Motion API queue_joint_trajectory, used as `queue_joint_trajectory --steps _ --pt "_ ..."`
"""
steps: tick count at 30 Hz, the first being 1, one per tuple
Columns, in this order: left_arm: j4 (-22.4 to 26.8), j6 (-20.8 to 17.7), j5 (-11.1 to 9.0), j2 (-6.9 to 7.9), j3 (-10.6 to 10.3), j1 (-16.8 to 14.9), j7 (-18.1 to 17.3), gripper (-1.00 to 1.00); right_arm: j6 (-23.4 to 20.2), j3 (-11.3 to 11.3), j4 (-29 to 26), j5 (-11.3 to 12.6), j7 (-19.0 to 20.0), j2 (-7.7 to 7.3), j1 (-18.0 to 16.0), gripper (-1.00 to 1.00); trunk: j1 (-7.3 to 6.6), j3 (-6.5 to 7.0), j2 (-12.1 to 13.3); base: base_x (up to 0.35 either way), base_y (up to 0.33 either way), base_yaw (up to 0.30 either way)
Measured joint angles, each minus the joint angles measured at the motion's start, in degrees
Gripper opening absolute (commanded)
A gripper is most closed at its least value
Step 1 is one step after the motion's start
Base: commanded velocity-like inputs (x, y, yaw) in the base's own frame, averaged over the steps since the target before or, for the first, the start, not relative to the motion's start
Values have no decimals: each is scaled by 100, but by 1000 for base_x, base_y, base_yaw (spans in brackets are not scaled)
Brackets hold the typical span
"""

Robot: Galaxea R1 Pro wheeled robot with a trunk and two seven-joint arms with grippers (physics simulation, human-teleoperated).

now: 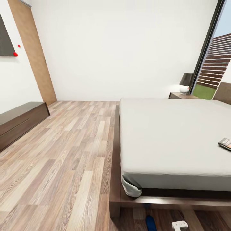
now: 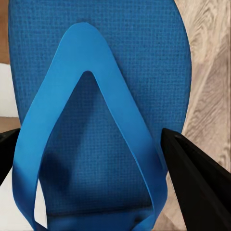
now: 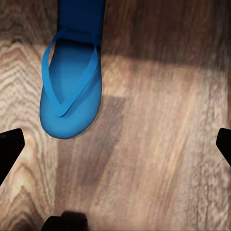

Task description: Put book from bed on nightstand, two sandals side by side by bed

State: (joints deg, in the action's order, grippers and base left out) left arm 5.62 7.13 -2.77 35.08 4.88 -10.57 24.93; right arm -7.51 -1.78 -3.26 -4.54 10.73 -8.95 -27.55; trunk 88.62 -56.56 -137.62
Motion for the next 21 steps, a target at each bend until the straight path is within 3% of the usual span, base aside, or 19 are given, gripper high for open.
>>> queue_joint_trajectory --steps 11,21 --pt "-3 4 1 -53 16 1 -291 -100 2 18 -1 2 -50 -48 202 100 -242 197 441 0 0 0" --pt "-9 11 1 -66 19 1 -317 -100 8 28 5 50 -71 -318 401 100 -461 377 842 0 0 0"
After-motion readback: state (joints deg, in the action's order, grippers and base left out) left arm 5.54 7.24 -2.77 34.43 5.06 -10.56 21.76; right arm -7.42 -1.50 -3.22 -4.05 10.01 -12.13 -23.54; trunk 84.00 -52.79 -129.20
